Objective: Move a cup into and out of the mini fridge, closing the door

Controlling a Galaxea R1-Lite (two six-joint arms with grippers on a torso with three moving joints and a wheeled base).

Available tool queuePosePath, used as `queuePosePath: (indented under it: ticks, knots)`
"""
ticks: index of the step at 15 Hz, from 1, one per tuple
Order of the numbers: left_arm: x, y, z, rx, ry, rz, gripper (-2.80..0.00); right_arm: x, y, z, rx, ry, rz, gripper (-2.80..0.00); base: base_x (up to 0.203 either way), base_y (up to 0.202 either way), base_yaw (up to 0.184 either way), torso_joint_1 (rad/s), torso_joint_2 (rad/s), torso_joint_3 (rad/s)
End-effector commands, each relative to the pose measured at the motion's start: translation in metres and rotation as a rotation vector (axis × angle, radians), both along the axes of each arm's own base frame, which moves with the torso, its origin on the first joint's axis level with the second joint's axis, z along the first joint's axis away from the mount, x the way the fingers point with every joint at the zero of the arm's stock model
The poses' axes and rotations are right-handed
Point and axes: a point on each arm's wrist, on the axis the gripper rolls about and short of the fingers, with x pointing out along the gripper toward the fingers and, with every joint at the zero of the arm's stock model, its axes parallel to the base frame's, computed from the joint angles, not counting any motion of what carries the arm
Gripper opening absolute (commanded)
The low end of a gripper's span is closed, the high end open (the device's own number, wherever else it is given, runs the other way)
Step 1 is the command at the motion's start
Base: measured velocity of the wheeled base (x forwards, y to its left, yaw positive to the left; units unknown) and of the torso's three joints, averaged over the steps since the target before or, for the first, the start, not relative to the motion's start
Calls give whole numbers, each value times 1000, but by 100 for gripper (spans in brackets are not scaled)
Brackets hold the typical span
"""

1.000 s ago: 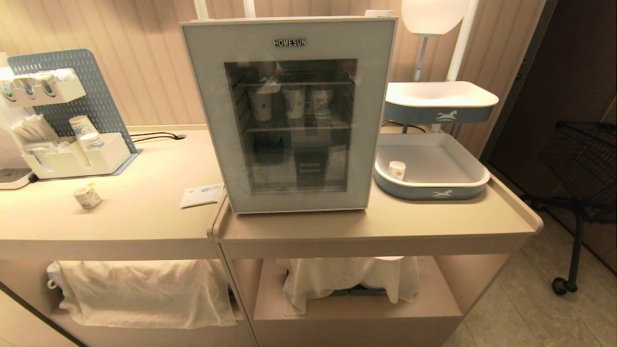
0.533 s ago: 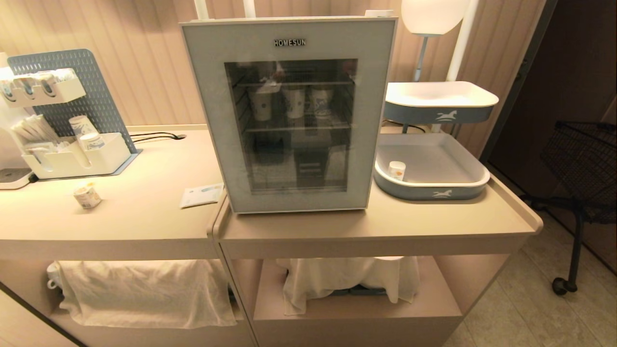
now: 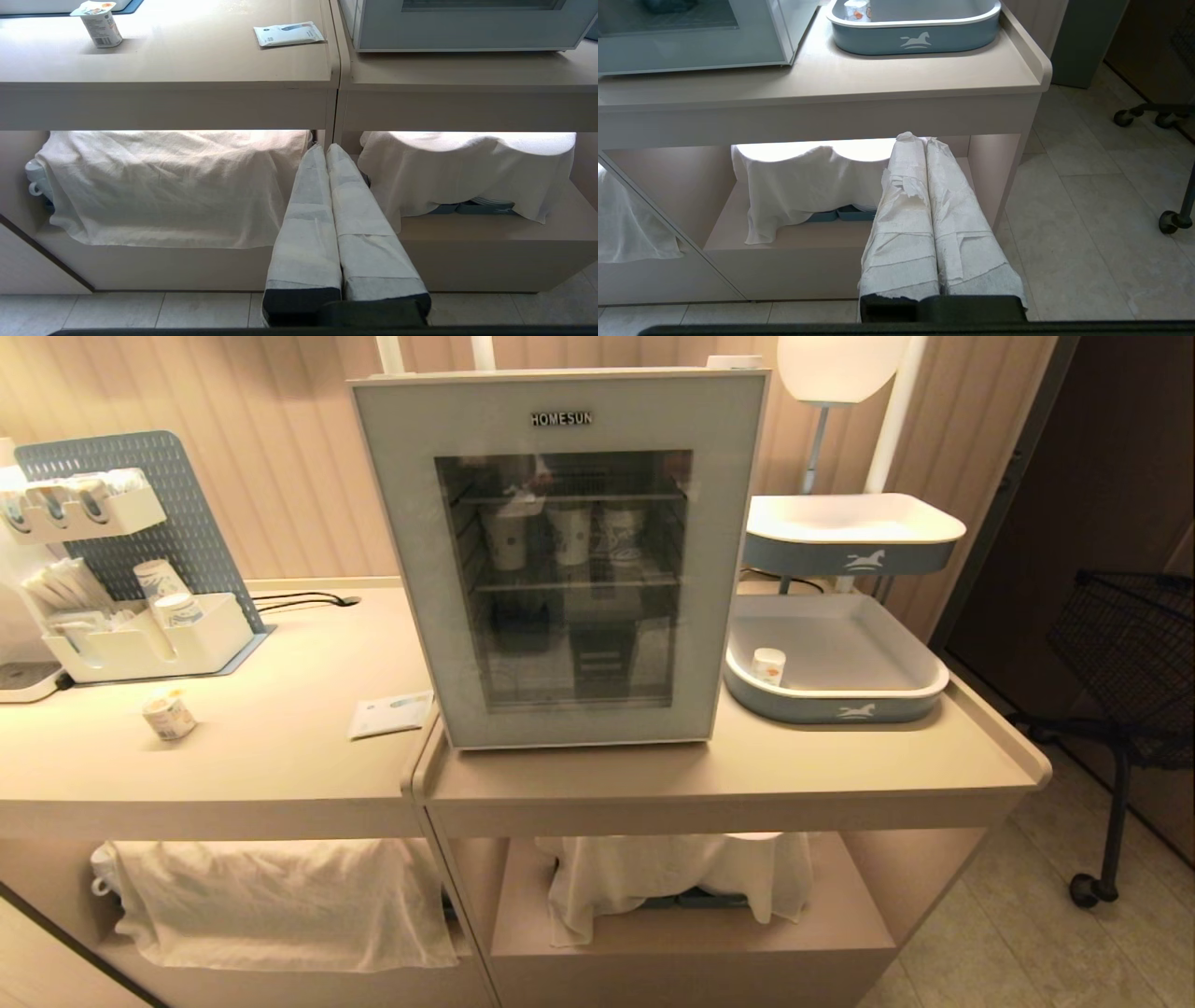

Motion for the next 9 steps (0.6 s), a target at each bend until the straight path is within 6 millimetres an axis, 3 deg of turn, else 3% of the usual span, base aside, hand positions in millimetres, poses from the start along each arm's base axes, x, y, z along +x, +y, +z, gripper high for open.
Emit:
queuePosePath:
  ticks: [1,9]
  knots:
    - [0,0,0,-1,2,1,-280,0,0,0,-1,2,1,-280,0,0,0,0,0,0]
    - [0,0,0,-1,2,1,-280,0,0,0,0,2,1,-280,0,0,0,0,0,0]
